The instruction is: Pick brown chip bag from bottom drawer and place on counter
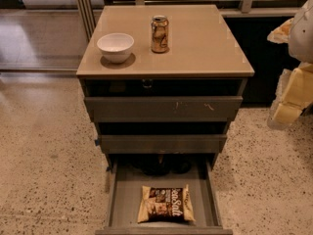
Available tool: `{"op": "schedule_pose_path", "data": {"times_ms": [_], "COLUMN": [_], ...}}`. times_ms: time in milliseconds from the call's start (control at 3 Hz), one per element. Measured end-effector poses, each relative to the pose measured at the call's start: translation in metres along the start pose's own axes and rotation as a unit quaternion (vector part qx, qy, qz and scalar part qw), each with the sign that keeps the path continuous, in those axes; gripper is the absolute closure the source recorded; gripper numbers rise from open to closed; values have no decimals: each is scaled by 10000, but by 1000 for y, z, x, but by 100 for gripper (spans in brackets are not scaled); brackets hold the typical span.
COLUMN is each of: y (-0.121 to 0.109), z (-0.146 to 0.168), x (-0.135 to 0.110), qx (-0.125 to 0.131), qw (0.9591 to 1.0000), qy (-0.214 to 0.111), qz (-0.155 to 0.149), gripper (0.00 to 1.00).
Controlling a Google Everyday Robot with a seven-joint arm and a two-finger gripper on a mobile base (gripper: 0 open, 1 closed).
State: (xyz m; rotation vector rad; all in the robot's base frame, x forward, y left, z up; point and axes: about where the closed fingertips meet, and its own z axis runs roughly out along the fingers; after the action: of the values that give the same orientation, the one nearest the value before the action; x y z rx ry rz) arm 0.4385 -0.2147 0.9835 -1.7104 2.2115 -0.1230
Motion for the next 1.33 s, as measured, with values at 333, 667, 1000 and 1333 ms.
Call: {"op": "schedule_pose_path", "data": {"times_ms": [333, 667, 1000, 1333], "y": [0, 4, 10, 17], "z": [0, -2, 16, 72], "x": [0, 6, 14, 22], "qx": [0, 51, 87, 23], "qw": [10000, 10000, 9999, 9999], "qy": [0, 75, 49, -57], "qz": [0, 20, 45, 86], "gripper": [0, 0, 0, 0]}}
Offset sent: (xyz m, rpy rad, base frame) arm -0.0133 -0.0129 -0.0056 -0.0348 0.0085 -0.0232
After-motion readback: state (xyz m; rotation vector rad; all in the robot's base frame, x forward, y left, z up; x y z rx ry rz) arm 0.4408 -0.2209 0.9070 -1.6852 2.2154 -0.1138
